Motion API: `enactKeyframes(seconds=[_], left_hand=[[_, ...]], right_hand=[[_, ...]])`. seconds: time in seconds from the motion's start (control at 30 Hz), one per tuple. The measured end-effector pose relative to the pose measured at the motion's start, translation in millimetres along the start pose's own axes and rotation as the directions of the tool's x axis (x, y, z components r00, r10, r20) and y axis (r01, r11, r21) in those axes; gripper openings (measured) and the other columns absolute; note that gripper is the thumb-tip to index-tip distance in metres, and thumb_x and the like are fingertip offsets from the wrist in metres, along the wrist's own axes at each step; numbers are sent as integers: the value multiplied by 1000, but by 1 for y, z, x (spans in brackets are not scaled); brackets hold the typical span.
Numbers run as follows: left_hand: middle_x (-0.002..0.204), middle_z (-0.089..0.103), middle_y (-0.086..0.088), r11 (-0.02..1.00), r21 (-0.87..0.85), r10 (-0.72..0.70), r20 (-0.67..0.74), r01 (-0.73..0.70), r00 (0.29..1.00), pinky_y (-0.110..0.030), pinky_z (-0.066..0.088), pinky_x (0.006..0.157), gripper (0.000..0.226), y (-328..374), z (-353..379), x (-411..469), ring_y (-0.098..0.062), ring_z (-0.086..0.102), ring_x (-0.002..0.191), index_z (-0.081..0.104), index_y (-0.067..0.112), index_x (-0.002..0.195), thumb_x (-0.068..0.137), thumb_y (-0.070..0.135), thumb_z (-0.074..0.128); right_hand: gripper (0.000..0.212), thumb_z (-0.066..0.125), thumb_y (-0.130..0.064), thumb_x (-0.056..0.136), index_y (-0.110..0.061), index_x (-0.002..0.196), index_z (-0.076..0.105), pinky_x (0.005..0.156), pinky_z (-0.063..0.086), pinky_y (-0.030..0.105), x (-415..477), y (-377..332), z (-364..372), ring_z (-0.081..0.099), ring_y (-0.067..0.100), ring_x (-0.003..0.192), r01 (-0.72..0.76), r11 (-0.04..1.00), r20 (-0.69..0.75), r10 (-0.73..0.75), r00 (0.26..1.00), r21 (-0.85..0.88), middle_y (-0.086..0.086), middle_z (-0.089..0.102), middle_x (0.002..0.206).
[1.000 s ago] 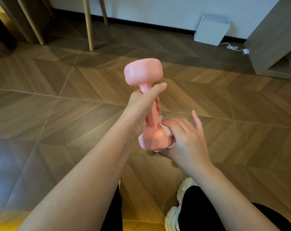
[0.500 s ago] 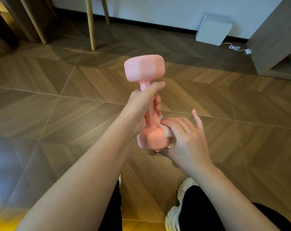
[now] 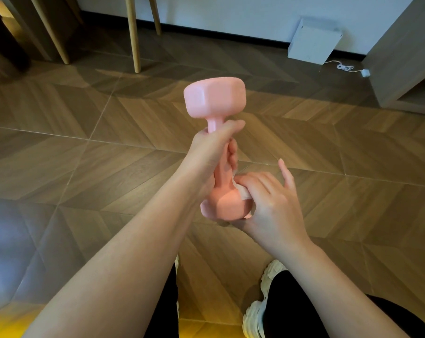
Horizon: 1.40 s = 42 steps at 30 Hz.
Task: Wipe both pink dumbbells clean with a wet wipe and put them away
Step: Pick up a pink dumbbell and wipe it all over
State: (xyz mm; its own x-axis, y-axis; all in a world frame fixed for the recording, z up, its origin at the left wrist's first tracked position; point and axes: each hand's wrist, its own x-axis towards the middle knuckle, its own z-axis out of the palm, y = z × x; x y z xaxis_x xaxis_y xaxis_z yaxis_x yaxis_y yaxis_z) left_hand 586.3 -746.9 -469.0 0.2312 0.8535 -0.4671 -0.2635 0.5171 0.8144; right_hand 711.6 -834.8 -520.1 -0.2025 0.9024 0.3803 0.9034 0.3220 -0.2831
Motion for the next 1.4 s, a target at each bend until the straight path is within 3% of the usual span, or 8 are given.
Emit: enactKeyframes(seconds=[0.2, 0.3, 0.47, 0.67, 0.93, 1.1, 1.2, 1.4], left_hand=[[89, 60, -1, 997, 66, 34, -38, -31, 999, -31, 48, 68, 37, -6, -4, 2, -15, 59, 81, 55, 17, 102, 75, 32, 76], [79, 57, -1, 997, 74, 6, -8, -6, 1000, -31, 46, 66, 20, -4, -2, 1, -16, 55, 69, 57, 16, 95, 88, 29, 70], [56, 44, 2, 999, 40, -20, 32, 19, 999, -28, 38, 53, 29, 0, -1, 0, -14, 41, 48, 49, 18, 75, 88, 35, 68], [88, 53, 0, 999, 49, 22, -3, -22, 1000, -25, 49, 56, 17, -3, -7, 0, -15, 54, 81, 54, 17, 99, 89, 23, 66], [56, 45, 2, 999, 26, 39, 64, -40, 997, -28, 36, 52, 22, 1, -2, -5, -13, 40, 49, 48, 18, 83, 91, 29, 65], [89, 55, -1, 984, 132, 111, 64, -118, 992, -21, 49, 52, 36, -3, -7, -4, -14, 56, 78, 56, 13, 106, 78, 30, 72], [86, 54, 0, 993, 86, 74, 90, -81, 993, -23, 50, 55, 34, -4, -8, -2, -15, 54, 80, 59, 16, 100, 71, 31, 70], [54, 41, 3, 994, 45, 95, 113, -101, 989, -27, 32, 52, 33, -3, -2, -3, -12, 37, 48, 46, 20, 65, 85, 18, 72]], right_hand=[[58, 95, -38, 50, -15, 96, 68, 113, 28, 57, 2, 6, 0, 66, 15, 90, -31, 999, -29, 31, 999, -16, -8, 68, 89], [54, 93, -37, 51, -15, 93, 67, 113, 28, 57, 0, 5, 1, 65, 15, 89, -21, 1000, -26, 21, 999, -16, -8, 68, 88], [50, 90, -45, 59, -16, 93, 68, 113, 28, 58, 2, -1, 0, 65, 14, 92, 2, 1000, -27, -2, 1000, 4, -6, 70, 93], [55, 93, -36, 51, -16, 96, 69, 115, 24, 56, 3, 5, -2, 64, 15, 96, -15, 999, 7, 15, 1000, -30, -8, 70, 95], [49, 90, -44, 56, -16, 89, 68, 110, 33, 56, 4, -1, -3, 65, 16, 90, 20, 1000, -17, -20, 1000, 20, -7, 69, 90], [52, 90, -38, 54, -15, 94, 68, 111, 32, 57, 3, 6, -6, 65, 18, 93, -1, 999, 8, 1, 1000, -43, -4, 69, 90], [53, 91, -38, 52, -16, 94, 67, 111, 31, 57, 2, 11, -3, 64, 18, 93, -13, 998, 28, 15, 999, -54, -5, 69, 91], [38, 82, -40, 64, -15, 90, 69, 112, 31, 54, 2, 2, 3, 65, 20, 88, 23, 1000, -1, -23, 1000, -21, -4, 68, 89]])
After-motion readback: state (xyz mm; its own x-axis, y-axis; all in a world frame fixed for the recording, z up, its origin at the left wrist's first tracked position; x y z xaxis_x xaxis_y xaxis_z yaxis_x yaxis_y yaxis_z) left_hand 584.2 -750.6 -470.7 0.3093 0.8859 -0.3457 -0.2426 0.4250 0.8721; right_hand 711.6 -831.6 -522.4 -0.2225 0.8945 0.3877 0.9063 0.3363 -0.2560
